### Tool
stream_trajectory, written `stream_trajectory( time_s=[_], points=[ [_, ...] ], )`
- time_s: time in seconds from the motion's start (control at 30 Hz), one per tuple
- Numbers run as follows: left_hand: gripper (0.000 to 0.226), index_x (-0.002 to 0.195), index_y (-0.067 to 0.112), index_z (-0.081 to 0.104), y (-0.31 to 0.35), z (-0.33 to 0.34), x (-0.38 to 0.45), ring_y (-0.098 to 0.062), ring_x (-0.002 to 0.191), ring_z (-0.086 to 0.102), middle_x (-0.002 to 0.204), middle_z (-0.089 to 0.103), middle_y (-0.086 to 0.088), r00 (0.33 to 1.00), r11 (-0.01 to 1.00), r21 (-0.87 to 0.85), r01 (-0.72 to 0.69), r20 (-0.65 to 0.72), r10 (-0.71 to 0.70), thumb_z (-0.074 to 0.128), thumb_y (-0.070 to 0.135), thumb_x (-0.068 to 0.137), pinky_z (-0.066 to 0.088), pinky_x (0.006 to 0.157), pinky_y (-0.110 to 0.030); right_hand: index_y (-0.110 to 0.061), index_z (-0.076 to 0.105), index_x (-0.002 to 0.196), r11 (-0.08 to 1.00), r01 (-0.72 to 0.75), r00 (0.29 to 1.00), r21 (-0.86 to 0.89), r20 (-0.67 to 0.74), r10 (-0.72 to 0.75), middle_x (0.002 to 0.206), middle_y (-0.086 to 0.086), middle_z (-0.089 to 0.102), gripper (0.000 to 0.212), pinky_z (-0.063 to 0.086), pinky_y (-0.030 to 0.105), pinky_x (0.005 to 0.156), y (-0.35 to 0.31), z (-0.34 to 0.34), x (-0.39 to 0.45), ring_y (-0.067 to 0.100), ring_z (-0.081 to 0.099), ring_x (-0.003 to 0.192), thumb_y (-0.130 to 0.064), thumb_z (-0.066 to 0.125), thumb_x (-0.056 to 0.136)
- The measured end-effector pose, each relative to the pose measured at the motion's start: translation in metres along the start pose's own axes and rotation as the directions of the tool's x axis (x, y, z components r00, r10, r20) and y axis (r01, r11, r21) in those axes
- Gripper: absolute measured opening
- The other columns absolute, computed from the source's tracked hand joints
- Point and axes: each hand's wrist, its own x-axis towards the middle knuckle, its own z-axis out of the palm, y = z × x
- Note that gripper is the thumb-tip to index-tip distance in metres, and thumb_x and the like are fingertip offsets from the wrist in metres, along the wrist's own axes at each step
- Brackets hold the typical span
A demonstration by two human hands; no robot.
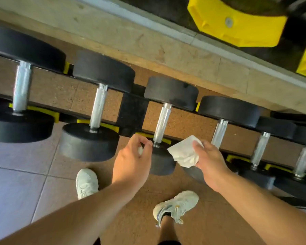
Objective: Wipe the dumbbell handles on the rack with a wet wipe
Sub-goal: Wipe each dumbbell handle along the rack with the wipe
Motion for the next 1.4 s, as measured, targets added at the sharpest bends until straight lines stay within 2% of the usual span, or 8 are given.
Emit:
stream_trajectory(
  time_s=[0.23, 0.43, 0.63, 0.83, 0.93, 1.07, 1.17, 1.4],
  points=[
    [0.009, 0.098, 0.038, 0.053, -0.007, -0.045, 0.043, -0.005, 0.065, 0.059, 0.076, 0.064, 0.009, 0.997, 0.985, 0.165, -0.048, 0.062, 0.039, 0.047, 0.044, 0.099, 0.038, 0.051, -0.02, -0.029, 0.064, 0.123, 0.435, 0.723, 0.582, -0.537, 0.133, -0.802, 0.117, -0.008, 0.069, 0.034, 0.055, 0.024, 0.085, -0.065, 0.054, -0.013, 0.003, 0.065, 0.103, -0.012, 0.065, 0.094],
    [0.009, 0.103, 0.036, 0.053, -0.028, -0.005, 0.059, -0.006, 0.072, 0.058, 0.082, 0.061, 0.01, 0.994, 0.988, 0.13, 0.077, 0.066, -0.087, 0.046, 0.04, 0.1, 0.045, 0.059, -0.028, -0.019, 0.045, 0.148, -0.367, 0.644, 0.478, -0.672, 0.727, -0.493, 0.16, 0.005, 0.033, 0.059, 0.025, 0.038, 0.122, -0.076, 0.073, 0.07, 0.018, 0.022, 0.151, -0.006, 0.058, 0.092],
    [0.012, 0.102, 0.032, 0.051, -0.031, 0.037, 0.076, -0.019, 0.076, 0.056, 0.081, 0.058, 0.008, 0.984, 0.964, 0.206, 0.166, -0.092, -0.15, 0.043, 0.04, 0.1, 0.047, 0.068, -0.035, -0.016, 0.063, 0.132, -0.061, 0.727, 0.423, -0.684, 0.516, -0.745, 0.149, 0.003, 0.051, 0.053, 0.019, 0.028, 0.117, -0.03, 0.075, 0.075, 0.018, 0.037, 0.144, 0.004, 0.065, 0.083],
    [0.013, 0.101, 0.03, 0.051, -0.025, 0.058, 0.089, -0.018, 0.073, 0.047, 0.073, 0.048, 0.01, 0.945, 0.956, 0.163, 0.246, -0.258, -0.2, 0.042, 0.039, 0.1, 0.036, 0.069, -0.033, -0.041, 0.062, 0.124, 0.779, 0.558, 0.825, -0.286, 0.089, -0.558, 0.118, -0.027, 0.063, 0.028, 0.039, 0.003, 0.083, 0.01, 0.076, 0.021, -0.011, 0.054, 0.112, -0.037, 0.041, 0.106],
    [0.013, 0.099, 0.03, 0.05, -0.029, 0.061, 0.087, -0.015, 0.068, 0.044, 0.068, 0.046, 0.013, 0.936, 0.972, 0.1, 0.211, -0.306, -0.172, 0.038, 0.035, 0.101, 0.033, 0.069, -0.033, -0.031, 0.06, 0.129, 0.679, 0.656, 0.728, -0.331, 0.038, -0.685, 0.113, -0.013, 0.069, 0.03, 0.044, 0.01, 0.08, -0.005, 0.068, 0.023, -0.001, 0.064, 0.094, -0.031, 0.04, 0.106],
    [0.02, 0.103, 0.028, 0.053, -0.032, 0.063, 0.086, -0.021, 0.076, 0.052, 0.078, 0.057, 0.008, 0.892, 0.977, -0.002, 0.212, -0.409, -0.194, 0.033, 0.034, 0.102, 0.033, 0.069, -0.034, -0.009, 0.065, 0.127, 0.002, 0.869, 0.233, -0.495, 0.406, -0.884, 0.135, 0.009, 0.063, 0.039, 0.041, 0.038, 0.112, -0.042, 0.08, 0.076, 0.023, 0.055, 0.131, -0.004, 0.044, 0.095],
    [0.025, 0.108, 0.025, 0.055, -0.033, 0.065, 0.085, -0.023, 0.078, 0.049, 0.085, 0.058, 0.004, 0.843, 0.961, -0.077, 0.264, -0.467, -0.269, 0.032, 0.034, 0.103, 0.031, 0.072, -0.035, -0.01, 0.069, 0.12, -0.308, 0.727, 0.249, -0.613, 0.654, -0.715, 0.136, 0.015, 0.061, 0.038, 0.026, 0.037, 0.115, -0.047, 0.078, 0.108, 0.031, 0.048, 0.136, -0.002, 0.056, 0.085],
    [0.022, 0.103, 0.024, 0.055, -0.035, 0.066, 0.084, -0.02, 0.078, 0.049, 0.082, 0.055, 0.005, 0.82, 0.944, -0.183, 0.275, -0.469, -0.33, 0.034, 0.029, 0.102, 0.032, 0.074, -0.034, -0.026, 0.069, 0.112, 0.267, 0.871, 0.49, -0.411, 0.749, -0.445, 0.103, -0.002, 0.072, 0.025, 0.054, 0.039, 0.084, -0.016, 0.07, 0.057, 0.016, 0.065, 0.1, -0.029, 0.046, 0.104]
  ],
)
